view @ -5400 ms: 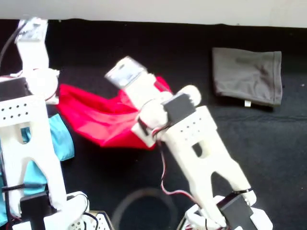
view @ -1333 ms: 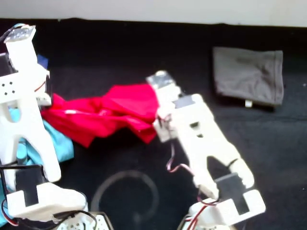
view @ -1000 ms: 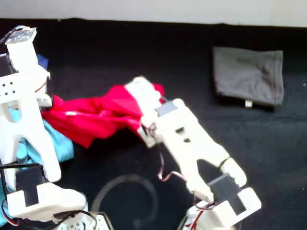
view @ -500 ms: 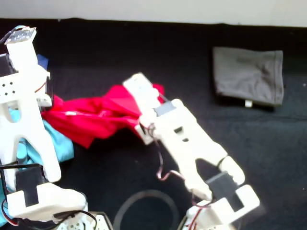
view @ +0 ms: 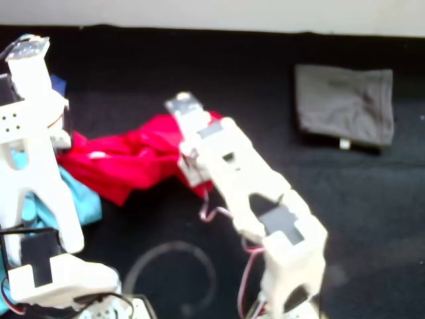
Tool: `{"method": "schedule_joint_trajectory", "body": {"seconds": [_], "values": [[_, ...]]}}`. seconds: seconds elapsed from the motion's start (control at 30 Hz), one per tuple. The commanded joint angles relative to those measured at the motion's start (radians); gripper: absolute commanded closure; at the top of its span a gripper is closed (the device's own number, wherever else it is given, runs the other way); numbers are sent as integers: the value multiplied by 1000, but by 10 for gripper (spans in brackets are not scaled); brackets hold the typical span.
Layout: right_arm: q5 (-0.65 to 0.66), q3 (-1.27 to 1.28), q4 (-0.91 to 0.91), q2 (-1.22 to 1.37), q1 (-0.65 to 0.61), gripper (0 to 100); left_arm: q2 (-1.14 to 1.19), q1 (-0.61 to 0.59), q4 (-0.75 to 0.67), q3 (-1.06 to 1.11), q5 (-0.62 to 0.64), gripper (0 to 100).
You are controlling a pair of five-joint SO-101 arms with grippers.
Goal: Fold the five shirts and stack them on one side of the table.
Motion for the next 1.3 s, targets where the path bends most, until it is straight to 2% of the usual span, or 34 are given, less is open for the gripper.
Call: {"method": "schedule_joint_trajectory", "body": {"seconds": [0.0, 0.13, 0.23, 0.43, 0.63, 0.8, 1.0, 1.2, 1.27], "values": [[-8, -87, 16, 39, -12, 796, -56, -8, 5, -13, -2, 992], [-8, -97, 16, 62, -25, 830, -56, -7, 5, -13, -2, 992], [-9, -97, 16, 61, -21, 988, -56, -7, 5, -13, -2, 992], [-3, -99, 45, 38, 53, 991, -44, -10, 5, -2, -2, 991], [2, -97, 97, -173, 209, 991, -42, 50, 3, -2, -2, 992], [144, -90, 108, -369, 378, 991, -54, 176, -25, -36, 0, 992], [256, -99, 108, -561, 547, 991, -54, 326, -25, -306, 2, 992], [345, -99, 108, -808, 593, 991, -54, 432, -23, -615, 5, 992], [370, -99, 107, -875, 598, 991, -54, 450, -23, -668, 61, 992]]}}
